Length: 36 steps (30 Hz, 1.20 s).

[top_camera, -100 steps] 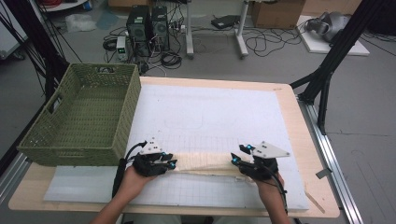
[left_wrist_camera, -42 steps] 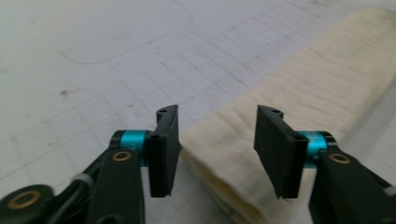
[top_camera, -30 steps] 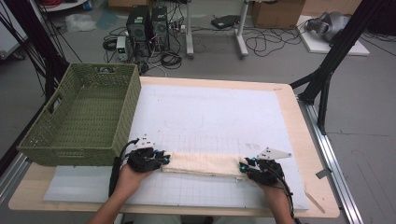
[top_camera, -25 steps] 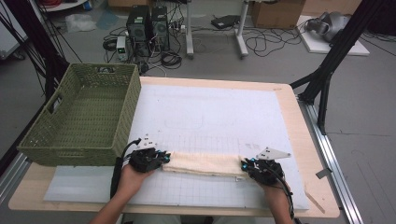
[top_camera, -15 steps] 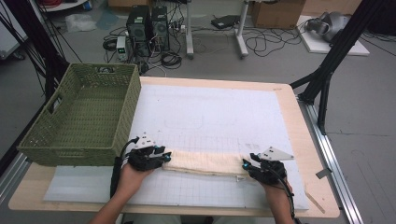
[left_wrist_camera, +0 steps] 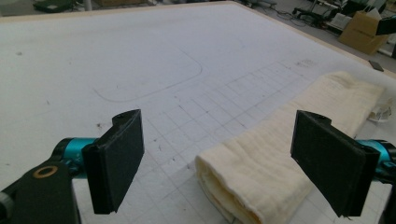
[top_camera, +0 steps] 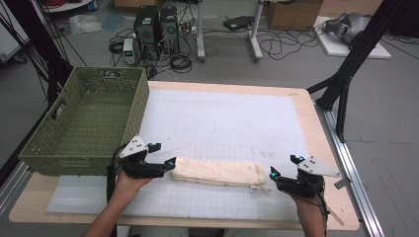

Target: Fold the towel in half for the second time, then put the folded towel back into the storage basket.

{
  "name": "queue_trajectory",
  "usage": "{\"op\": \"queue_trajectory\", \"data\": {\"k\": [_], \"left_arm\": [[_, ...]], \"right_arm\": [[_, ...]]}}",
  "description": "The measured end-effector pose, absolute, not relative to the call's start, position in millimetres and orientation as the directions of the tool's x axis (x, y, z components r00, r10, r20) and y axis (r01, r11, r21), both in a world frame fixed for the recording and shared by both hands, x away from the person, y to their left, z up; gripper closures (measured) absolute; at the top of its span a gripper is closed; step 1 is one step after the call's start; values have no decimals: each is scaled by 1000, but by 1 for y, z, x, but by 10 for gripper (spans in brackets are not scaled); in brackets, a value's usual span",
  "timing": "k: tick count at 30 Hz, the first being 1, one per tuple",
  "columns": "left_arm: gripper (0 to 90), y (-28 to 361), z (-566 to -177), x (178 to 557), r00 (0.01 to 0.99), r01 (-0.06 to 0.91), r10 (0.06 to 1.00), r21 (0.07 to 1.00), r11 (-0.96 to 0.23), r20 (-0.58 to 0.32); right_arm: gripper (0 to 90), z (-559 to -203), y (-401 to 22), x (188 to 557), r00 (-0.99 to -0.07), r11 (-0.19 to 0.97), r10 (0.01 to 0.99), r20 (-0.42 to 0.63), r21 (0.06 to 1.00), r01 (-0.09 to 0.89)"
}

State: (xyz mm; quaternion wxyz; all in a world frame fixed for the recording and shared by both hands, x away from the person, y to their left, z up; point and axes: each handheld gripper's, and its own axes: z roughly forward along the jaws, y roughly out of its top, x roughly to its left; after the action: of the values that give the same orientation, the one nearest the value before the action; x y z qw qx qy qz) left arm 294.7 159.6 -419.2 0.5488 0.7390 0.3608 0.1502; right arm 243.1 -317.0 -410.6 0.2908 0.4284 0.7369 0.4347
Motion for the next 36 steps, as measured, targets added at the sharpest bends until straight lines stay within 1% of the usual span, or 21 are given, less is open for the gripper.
{"op": "queue_trajectory", "data": {"k": [3,8,15,24,31,36], "left_arm": [[178,162,-418,293,703,356,690,925,-136,-169],[179,166,-416,290,706,333,690,934,-129,-156],[179,164,-418,290,712,338,685,931,-140,-155],[181,162,-419,293,708,356,684,925,-133,-174],[188,161,-419,291,702,357,691,924,-133,-172],[194,158,-420,291,697,375,693,918,-130,-186]], "right_arm": [[116,-410,-318,244,-466,268,882,-72,890,369],[116,-408,-320,247,-487,232,873,-33,906,354],[116,-408,-320,249,-488,240,872,-42,905,351],[116,-409,-321,247,-477,237,878,-43,905,353],[116,-409,-320,245,-484,240,874,-47,907,346],[116,-410,-321,245,-488,238,872,-40,905,352]]}}
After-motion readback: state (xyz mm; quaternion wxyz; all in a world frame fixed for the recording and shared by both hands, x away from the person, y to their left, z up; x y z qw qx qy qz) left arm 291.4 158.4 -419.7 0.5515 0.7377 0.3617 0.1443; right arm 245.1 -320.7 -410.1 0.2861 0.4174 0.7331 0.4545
